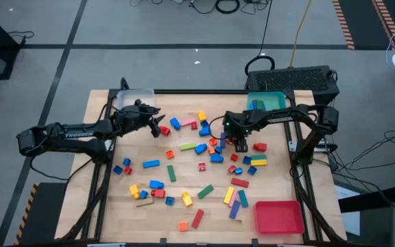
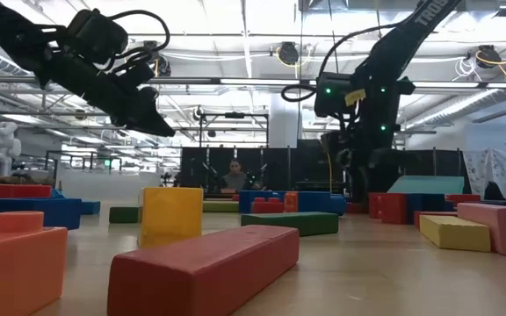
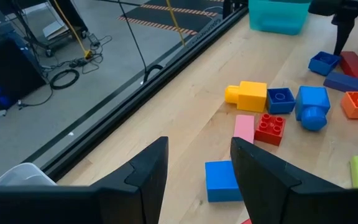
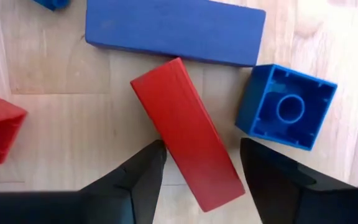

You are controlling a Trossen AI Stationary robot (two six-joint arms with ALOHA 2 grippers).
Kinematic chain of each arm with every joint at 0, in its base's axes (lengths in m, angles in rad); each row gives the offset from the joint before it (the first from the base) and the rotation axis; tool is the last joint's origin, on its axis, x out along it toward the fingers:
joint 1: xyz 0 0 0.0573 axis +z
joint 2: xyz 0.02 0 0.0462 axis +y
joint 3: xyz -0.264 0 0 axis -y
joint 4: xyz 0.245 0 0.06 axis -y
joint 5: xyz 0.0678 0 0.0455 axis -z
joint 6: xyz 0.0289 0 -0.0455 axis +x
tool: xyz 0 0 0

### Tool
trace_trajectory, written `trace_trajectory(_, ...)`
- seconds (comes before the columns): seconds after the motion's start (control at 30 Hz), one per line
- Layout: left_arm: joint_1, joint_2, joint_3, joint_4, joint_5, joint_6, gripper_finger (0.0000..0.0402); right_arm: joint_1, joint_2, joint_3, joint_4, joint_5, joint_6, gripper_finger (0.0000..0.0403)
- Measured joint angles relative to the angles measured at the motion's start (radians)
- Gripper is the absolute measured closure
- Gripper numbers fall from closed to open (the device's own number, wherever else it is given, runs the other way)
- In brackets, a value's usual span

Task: Sort blocks by size
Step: Put the red block into the blue bin

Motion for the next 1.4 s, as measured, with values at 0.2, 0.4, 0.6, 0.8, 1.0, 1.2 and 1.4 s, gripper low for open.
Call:
trace_trajectory(0.2, 0.000, 0.000, 0.000, -0.001, 0.000, 0.000, 0.0224, 0.002, -0.046, -0.005, -0.011, -0.001, 0.110, 0.0291)
trace_trajectory(0.4, 0.000, 0.000, 0.000, -0.002, 0.000, 0.000, 0.0224, 0.000, -0.122, -0.009, -0.015, 0.004, 0.219, 0.0326)
trace_trajectory(0.6, 0.000, 0.000, 0.000, -0.002, 0.000, 0.000, 0.0224, -0.023, -0.212, -0.008, -0.036, 0.009, 0.391, 0.0326)
trace_trajectory(0.8, 0.000, 0.000, 0.000, -0.002, 0.000, -0.002, 0.0224, -0.119, -0.285, -0.007, -0.095, 0.055, 0.565, 0.0326)
trace_trajectory(1.0, 0.000, 0.000, 0.000, -0.002, 0.000, -0.002, 0.0224, -0.221, -0.349, -0.007, -0.094, 0.062, 0.589, 0.0326)
trace_trajectory(1.2, 0.000, 0.000, 0.000, -0.002, 0.000, -0.002, 0.0224, -0.301, -0.414, -0.007, -0.096, 0.060, 0.646, 0.0326)
trace_trajectory(1.4, 0.000, 0.000, 0.000, -0.002, 0.000, -0.001, 0.0224, -0.392, -0.450, -0.006, -0.119, 0.112, 0.692, 0.0326)
